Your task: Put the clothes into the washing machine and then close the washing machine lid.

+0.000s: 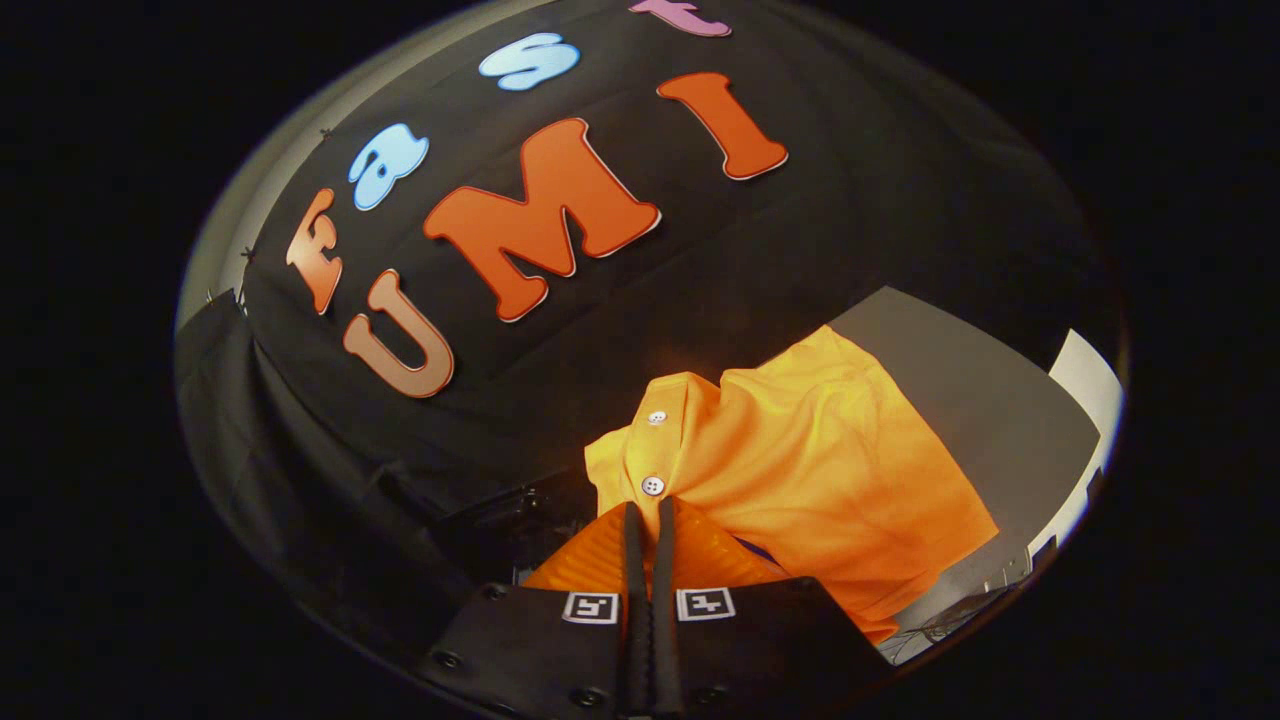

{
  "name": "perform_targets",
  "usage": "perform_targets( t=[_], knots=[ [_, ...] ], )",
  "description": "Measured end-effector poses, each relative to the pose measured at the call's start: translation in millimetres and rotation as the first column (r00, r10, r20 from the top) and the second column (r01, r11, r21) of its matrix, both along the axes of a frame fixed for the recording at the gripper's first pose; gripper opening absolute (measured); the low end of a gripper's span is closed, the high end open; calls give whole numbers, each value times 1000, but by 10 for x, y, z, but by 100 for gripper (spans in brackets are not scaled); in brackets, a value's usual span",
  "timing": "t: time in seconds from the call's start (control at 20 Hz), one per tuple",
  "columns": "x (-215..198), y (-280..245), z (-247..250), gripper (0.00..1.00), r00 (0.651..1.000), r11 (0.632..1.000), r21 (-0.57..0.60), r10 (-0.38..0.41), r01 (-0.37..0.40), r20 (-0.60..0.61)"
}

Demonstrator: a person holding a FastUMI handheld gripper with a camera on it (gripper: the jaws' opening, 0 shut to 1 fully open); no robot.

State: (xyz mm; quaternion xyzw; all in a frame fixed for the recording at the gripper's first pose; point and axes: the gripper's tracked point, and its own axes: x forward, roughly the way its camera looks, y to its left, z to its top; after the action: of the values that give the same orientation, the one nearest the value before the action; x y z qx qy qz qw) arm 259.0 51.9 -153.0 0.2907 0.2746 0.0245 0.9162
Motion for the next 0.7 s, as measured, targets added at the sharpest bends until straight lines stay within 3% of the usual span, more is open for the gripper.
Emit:
perform_targets(
  t=[0.55,0.7],
  knots=[
    [-18,991,628,7,987,988,-121,112,-98,115],
    [-130,1379,787,8,980,986,-108,144,-130,136]
  ],
)
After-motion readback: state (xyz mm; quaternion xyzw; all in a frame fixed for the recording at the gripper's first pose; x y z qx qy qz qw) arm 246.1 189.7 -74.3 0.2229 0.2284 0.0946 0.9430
